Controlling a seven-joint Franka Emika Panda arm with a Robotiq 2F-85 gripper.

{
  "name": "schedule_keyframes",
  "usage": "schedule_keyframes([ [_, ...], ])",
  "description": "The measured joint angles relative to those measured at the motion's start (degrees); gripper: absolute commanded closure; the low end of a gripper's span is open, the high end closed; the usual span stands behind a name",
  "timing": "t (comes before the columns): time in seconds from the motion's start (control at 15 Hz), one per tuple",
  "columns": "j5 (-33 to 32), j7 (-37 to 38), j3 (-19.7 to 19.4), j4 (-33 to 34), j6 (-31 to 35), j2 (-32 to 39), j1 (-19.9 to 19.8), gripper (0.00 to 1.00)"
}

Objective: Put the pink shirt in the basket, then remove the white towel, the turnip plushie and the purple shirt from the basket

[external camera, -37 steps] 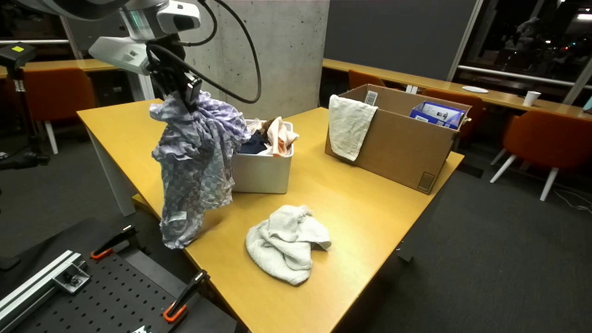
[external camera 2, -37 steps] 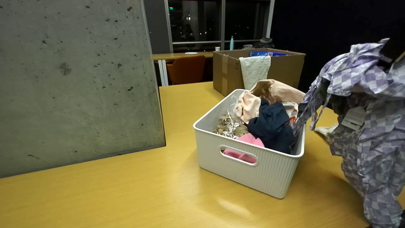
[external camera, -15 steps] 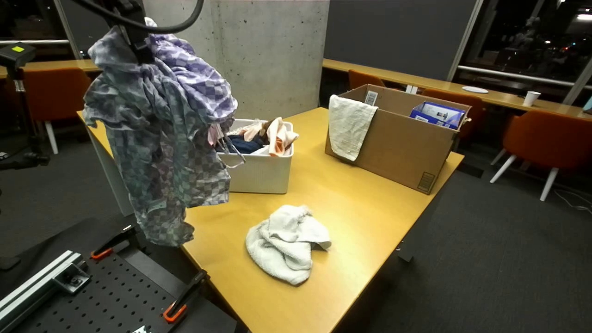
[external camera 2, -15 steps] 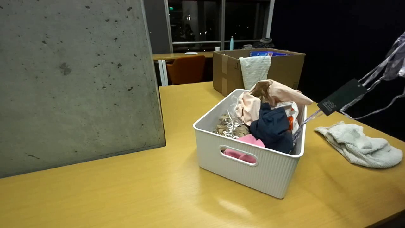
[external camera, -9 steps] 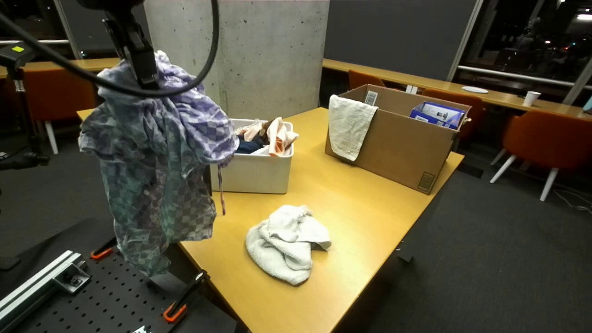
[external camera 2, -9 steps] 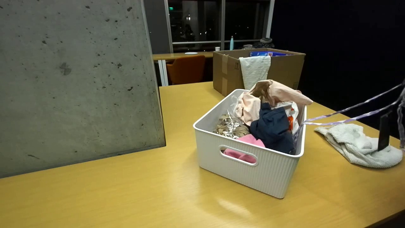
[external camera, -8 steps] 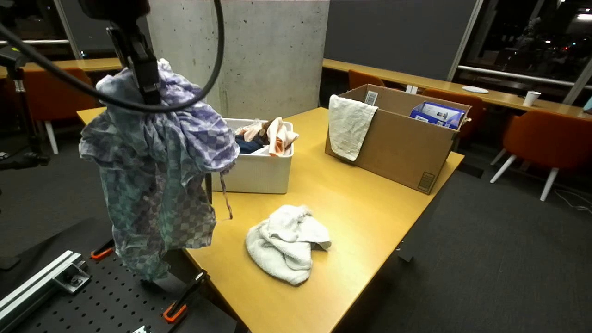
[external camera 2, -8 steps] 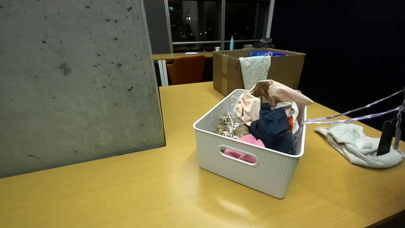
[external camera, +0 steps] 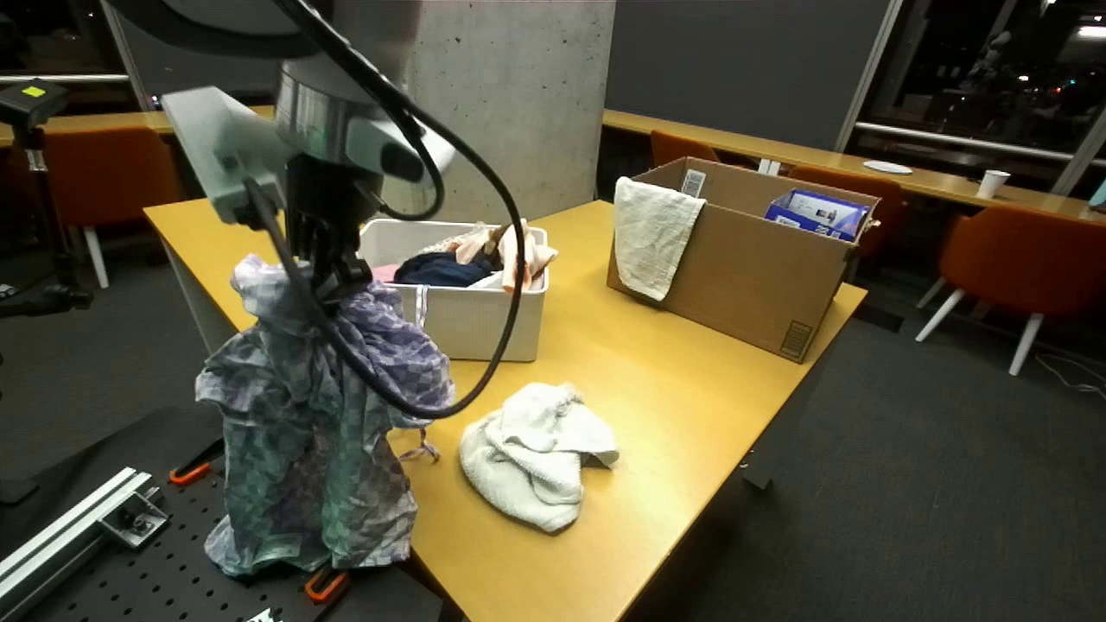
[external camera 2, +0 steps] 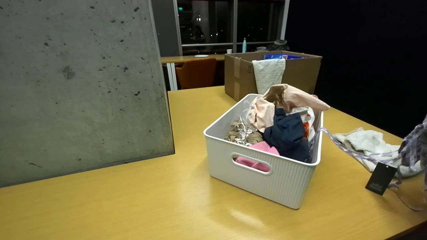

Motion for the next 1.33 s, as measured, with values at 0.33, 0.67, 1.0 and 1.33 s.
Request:
schedule_keyframes([
  [0.33,4.3,-6.9,0.6,8.5,1.5,18.5,0.8,0.97],
  [0.67,3.9,-7.6,2.1,18.3,5.4,32.6,-0.2,0.97],
  [1.0,-1.0,-3.8,5.1,21.0,12.1,38.3,0.8,0.97],
  [1.33,-9.2,8.1,6.0,12.6,26.5,35.6,5.4,0.97],
])
